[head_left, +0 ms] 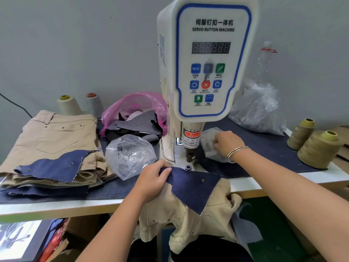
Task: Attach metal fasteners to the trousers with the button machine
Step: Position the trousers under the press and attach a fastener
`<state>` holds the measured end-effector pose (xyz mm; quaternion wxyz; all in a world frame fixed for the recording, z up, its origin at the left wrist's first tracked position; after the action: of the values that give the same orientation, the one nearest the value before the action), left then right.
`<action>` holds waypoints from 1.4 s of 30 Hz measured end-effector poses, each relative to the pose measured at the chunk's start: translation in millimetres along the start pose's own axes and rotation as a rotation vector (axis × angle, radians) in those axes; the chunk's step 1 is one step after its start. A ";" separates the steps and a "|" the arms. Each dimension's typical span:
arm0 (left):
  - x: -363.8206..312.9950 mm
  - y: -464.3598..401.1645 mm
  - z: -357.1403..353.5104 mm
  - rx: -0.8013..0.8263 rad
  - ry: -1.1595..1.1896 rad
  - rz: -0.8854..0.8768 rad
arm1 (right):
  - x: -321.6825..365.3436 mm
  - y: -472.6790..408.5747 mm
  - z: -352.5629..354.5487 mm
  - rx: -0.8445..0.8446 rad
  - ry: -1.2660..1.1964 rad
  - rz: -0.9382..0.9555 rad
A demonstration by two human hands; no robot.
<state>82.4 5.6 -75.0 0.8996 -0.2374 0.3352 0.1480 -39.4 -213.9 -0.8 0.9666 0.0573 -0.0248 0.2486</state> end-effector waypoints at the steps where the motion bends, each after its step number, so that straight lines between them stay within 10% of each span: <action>1: -0.2 0.0 -0.3 0.000 0.000 0.001 | -4.1 1.2 2.2 -0.050 -0.097 0.007; 5: 0.9 -0.2 -0.4 -0.004 -0.002 0.000 | -18.7 27.3 8.4 -0.155 -0.834 -0.020; 10: 0.9 -1.0 -0.6 -0.007 -0.020 -0.014 | 7.3 92.7 -43.7 0.552 -1.757 -0.257; 20: -0.2 -0.1 0.2 -0.003 -0.017 -0.025 | 39.3 119.4 -57.4 1.058 -2.061 -0.435; 42: -4.8 1.5 2.1 -0.008 -0.032 -0.012 | 48.3 137.4 -41.1 1.242 -2.407 -0.557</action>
<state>79.4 7.5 -70.9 0.9049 -0.2406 0.3187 0.1474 -62.7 -66.3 -24.4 0.1835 0.6546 -0.7102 -0.1829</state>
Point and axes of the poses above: each hand's wrist, its own y-axis away from the middle knuckle, its own z-axis out of the back of the hand, x = y × z, the point moved 3 cm from there along -y, towards the middle knuckle, and after that the axes turned 10 degrees about -z, right-handed, at the moved point
